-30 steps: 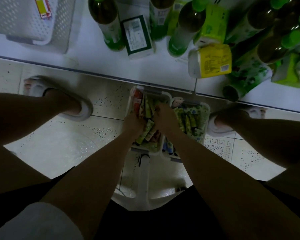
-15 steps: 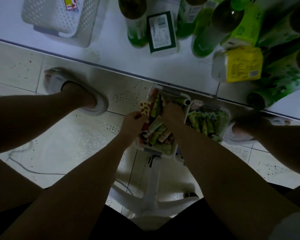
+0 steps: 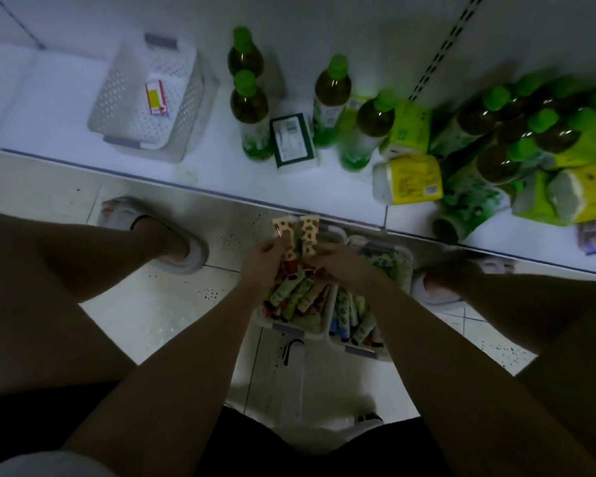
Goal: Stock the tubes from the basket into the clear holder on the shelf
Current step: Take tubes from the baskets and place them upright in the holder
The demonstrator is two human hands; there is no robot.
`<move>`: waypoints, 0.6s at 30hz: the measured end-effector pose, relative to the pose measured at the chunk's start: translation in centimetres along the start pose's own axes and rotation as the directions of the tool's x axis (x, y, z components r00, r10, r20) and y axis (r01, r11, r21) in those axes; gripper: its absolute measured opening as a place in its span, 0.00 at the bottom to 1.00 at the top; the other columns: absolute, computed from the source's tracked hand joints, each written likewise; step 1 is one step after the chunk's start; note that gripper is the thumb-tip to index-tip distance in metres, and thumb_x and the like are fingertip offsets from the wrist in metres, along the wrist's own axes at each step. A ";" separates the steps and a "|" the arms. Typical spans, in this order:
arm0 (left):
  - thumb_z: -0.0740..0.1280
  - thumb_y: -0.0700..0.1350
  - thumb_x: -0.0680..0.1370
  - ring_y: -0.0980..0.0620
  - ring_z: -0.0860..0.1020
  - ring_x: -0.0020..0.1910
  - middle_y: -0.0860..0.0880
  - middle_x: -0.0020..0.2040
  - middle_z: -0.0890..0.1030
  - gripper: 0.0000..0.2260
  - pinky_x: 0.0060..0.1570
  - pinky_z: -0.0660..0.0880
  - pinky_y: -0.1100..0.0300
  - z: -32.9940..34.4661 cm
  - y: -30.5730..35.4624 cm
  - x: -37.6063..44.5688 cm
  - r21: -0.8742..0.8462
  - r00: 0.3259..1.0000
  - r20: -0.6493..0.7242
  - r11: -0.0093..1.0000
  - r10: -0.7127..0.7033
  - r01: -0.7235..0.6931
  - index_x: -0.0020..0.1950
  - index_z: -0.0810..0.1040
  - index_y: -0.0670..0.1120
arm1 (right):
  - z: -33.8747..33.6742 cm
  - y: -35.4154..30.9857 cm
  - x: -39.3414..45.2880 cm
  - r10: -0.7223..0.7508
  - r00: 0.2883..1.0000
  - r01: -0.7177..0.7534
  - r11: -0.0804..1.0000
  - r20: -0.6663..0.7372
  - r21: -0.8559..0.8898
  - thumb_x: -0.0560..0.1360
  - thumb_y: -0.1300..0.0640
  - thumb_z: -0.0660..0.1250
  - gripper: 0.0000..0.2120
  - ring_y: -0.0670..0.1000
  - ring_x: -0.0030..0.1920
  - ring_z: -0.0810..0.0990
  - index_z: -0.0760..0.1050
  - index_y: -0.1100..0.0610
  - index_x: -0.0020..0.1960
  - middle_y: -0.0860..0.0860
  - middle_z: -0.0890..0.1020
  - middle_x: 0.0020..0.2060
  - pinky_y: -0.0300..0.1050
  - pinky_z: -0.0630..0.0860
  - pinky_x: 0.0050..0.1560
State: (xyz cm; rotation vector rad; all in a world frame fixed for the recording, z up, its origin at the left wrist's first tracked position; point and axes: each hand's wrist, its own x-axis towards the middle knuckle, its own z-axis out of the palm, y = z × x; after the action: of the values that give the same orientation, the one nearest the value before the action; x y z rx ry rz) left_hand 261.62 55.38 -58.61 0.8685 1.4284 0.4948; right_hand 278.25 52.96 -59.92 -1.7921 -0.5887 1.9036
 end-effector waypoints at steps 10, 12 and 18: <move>0.68 0.54 0.77 0.61 0.76 0.25 0.51 0.39 0.81 0.12 0.24 0.72 0.65 0.8 11.9 -2.9 0.018 0.941 0.027 0.941 0.336 -0.337 0.53 0.81 0.46 | -1.3 -10.0 -10.8 -0.365 0.920 0.366 0.931 -0.146 -0.023 0.77 0.43 0.66 0.10 0.52 0.28 0.80 0.75 0.50 0.50 0.50 0.83 0.37 0.45 0.80 0.31; 0.67 0.54 0.77 0.62 0.76 0.28 0.51 0.41 0.81 0.13 0.25 0.72 0.65 0.6 14.9 -4.1 0.078 0.901 0.066 0.898 0.428 -0.433 0.57 0.79 0.46 | -2.0 -12.3 -13.8 -0.456 0.876 0.436 0.888 -0.160 -0.142 0.77 0.41 0.65 0.11 0.50 0.27 0.79 0.75 0.48 0.46 0.45 0.81 0.34 0.44 0.79 0.30; 0.68 0.50 0.78 0.46 0.76 0.36 0.50 0.39 0.82 0.04 0.29 0.75 0.63 -1.8 23.8 -10.1 0.119 0.751 0.359 0.771 0.554 -0.626 0.47 0.81 0.51 | -2.8 -17.4 -22.3 -0.701 0.711 0.637 0.679 -0.063 -0.366 0.79 0.55 0.66 0.06 0.49 0.26 0.77 0.76 0.58 0.51 0.59 0.79 0.32 0.42 0.77 0.27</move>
State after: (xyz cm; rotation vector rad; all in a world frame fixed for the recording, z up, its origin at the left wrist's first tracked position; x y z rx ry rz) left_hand 263.40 62.81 -33.82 1.5463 0.9061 0.6413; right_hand 282.79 53.69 -31.86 -1.5835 -1.3342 1.1414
